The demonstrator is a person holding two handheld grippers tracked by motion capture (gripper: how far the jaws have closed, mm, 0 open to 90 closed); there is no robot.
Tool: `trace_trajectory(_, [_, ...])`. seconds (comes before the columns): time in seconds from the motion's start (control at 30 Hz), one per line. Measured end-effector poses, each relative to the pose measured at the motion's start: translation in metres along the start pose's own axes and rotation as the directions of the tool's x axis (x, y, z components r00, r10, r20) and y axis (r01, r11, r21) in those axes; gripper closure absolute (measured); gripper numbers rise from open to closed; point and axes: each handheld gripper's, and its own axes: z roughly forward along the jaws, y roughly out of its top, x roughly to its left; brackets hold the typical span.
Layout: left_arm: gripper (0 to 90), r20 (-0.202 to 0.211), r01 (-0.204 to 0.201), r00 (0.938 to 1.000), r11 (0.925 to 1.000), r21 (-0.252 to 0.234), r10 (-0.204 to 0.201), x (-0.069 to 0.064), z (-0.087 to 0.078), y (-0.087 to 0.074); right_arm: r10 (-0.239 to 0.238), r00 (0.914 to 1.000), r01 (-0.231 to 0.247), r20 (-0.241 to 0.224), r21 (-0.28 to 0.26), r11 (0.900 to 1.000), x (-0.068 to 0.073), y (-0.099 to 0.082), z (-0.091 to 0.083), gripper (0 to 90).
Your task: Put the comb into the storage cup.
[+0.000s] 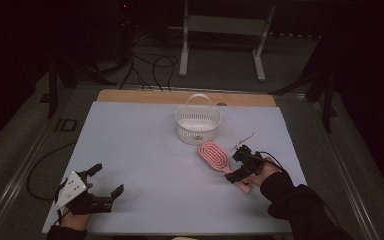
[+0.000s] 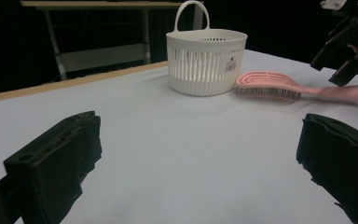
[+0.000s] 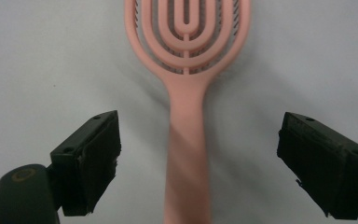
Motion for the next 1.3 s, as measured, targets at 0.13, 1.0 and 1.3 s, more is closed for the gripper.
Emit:
trace_trajectory(0.13, [0.0,0.001,-0.001,1.0,1.0,0.0,0.001,0.0,0.0,0.0,0.011,0.9999,-0.01,-0.009,0.025,0.9996,-0.001,0.007,0.005,16.2])
trace_trajectory(1.0, [0.0,0.004,0.009,0.9999,0.9999,-0.003,-0.009,0.001,0.0,0.0,0.001,1.0,-0.001,0.002,0.142,0.9899,0.005,0.021,0.021,50.9])
trace_trajectory(1.3, [0.0,0.004,0.011,0.9999,0.9999,-0.004,-0.011,0.001,0.0,0.0,-0.001,1.0,0.003,-0.008,0.17,0.9855,0.006,0.023,0.028,57.3])
